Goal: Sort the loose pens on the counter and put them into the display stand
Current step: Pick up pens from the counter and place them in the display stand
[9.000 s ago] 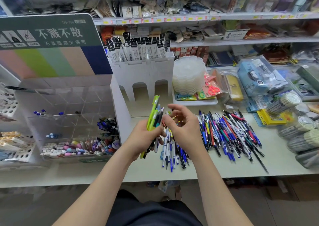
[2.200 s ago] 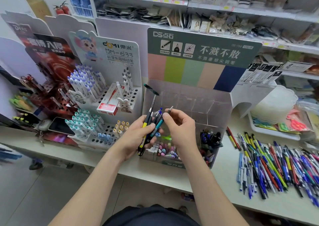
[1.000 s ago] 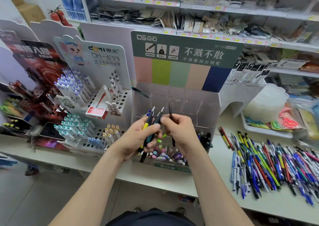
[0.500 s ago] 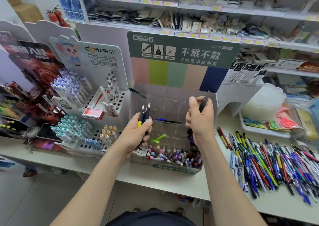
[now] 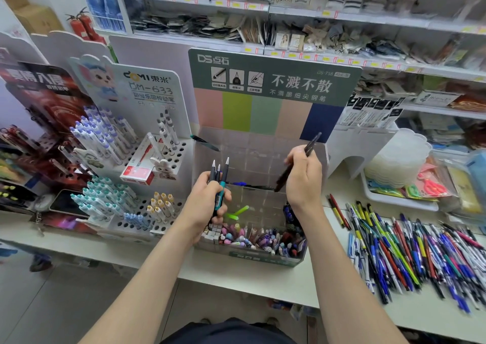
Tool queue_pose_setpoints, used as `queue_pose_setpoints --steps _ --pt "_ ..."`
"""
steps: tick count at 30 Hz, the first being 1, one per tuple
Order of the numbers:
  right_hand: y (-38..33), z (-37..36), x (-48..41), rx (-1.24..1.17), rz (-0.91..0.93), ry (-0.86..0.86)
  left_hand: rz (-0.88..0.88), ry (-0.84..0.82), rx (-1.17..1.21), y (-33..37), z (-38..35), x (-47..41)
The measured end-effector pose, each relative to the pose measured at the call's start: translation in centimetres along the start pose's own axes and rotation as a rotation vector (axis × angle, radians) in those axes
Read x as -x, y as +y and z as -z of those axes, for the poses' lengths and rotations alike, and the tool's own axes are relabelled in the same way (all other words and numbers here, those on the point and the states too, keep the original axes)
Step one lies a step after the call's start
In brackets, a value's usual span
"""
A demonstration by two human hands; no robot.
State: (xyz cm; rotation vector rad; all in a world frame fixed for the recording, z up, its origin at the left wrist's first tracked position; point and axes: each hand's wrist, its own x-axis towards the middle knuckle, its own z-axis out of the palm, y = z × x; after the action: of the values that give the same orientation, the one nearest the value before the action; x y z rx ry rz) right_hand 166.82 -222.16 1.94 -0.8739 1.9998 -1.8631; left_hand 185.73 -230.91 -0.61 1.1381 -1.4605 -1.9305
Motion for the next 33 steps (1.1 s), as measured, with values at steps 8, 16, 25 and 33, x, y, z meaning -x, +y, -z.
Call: queue_pose_setpoints --steps 8,16,25,33 --pt "3.7 -1.4 0.3 0.346 0.067 -0.249 0.048 -0.08 0.107 0.1 0.1 -0.2" --pt "5.2 -1.2 1.4 0.663 0.102 -0.243 0.062 -0.149 0.111 0.4 -0.1 0.3" --pt "-1.2 -3.4 2.5 0.203 -0.036 -0.347 -0.051 -0.366 0.087 1.4 0.0 0.7" --pt "-2.1 -3.3 1.6 -0.134 -0.257 -0.381 -0.051 -0.375 0.149 1.6 0.8 0.5"
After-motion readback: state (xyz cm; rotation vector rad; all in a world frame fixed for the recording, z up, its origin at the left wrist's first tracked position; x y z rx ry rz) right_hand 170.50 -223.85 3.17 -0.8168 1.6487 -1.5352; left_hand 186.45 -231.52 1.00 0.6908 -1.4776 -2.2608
